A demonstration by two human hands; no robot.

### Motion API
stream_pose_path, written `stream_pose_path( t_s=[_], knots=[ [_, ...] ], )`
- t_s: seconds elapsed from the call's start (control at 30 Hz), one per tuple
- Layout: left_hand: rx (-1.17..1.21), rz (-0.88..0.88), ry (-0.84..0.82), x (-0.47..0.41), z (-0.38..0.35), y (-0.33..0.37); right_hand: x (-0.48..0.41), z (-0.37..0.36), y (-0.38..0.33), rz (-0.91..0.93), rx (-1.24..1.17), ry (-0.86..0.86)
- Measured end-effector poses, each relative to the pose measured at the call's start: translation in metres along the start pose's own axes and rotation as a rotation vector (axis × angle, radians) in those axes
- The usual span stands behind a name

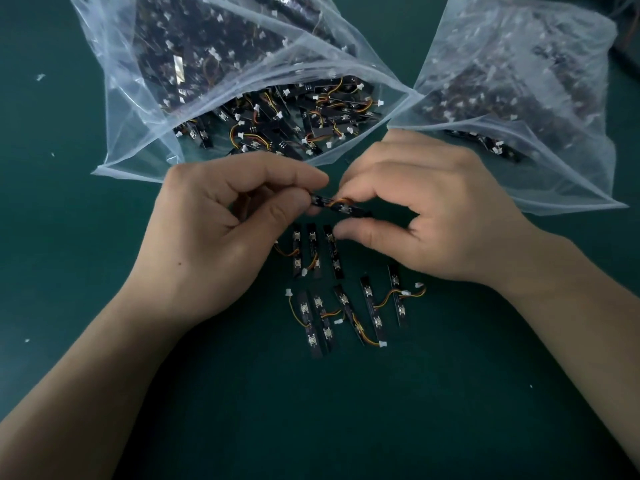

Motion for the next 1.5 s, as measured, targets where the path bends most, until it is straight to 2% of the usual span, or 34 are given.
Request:
stream_pose_path(
  t_s=[0.23, 0.57, 0.93, 1.27, 1.5],
  knots=[
    [0.115, 0.061, 0.0, -0.001, 0.003, -0.011, -0.001, 0.004, 0.001, -0.015, -0.011, 0.034],
    [0.057, 0.03, 0.041, 0.0, 0.003, -0.005, -0.003, 0.001, -0.002, -0.096, -0.027, -0.029],
    [0.197, 0.071, -0.03, -0.002, 0.001, -0.012, -0.001, 0.007, -0.001, 0.066, 0.076, 0.093],
    [0.141, 0.139, -0.026, -0.003, 0.0, -0.011, 0.0, 0.004, -0.001, 0.016, 0.009, -0.048],
    [0.138, 0.13, -0.027, -0.003, 0.0, -0.012, -0.002, 0.003, -0.001, -0.014, -0.065, -0.043]
  ],
)
Point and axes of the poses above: each hand's wrist, its own x-axis away from the middle knuckle, its own z-axis out of the back of the hand, y = z × x, the point moved 5 cm from there along -x, towards the middle knuckle, and after that the axes turned 5 degrees about -y, right-handed, at the moved point
